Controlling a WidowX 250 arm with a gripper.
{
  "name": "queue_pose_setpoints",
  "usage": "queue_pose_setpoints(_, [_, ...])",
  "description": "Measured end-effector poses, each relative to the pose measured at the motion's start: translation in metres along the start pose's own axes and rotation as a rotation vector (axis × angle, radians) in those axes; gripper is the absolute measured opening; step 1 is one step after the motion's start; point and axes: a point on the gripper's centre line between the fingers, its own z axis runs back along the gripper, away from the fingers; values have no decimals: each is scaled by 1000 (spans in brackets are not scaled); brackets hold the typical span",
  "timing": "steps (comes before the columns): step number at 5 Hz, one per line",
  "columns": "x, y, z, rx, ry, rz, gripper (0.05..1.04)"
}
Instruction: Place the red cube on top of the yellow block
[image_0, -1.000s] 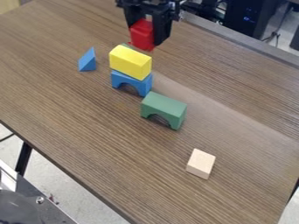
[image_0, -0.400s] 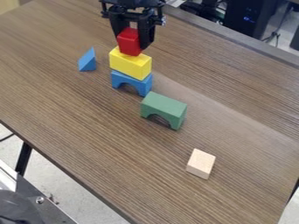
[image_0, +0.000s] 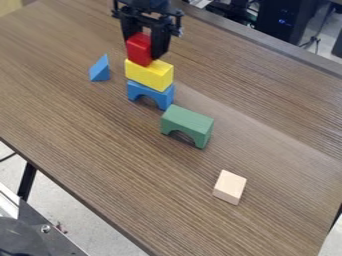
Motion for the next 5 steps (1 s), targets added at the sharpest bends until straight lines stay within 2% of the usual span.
queue_pose_setpoints(1, [-4, -1, 0, -1, 23, -9, 596])
queue_pose_setpoints(2, [-3, -5, 0, -24, 21, -7, 662])
queue_pose_setpoints(3, [-2, -8, 1, -78, 7, 11, 948])
queue_pose_setpoints(4, [-1, -2, 2, -97, -9, 43, 1000])
queue_pose_setpoints(5, [3, -1, 5, -112, -26, 60, 1000])
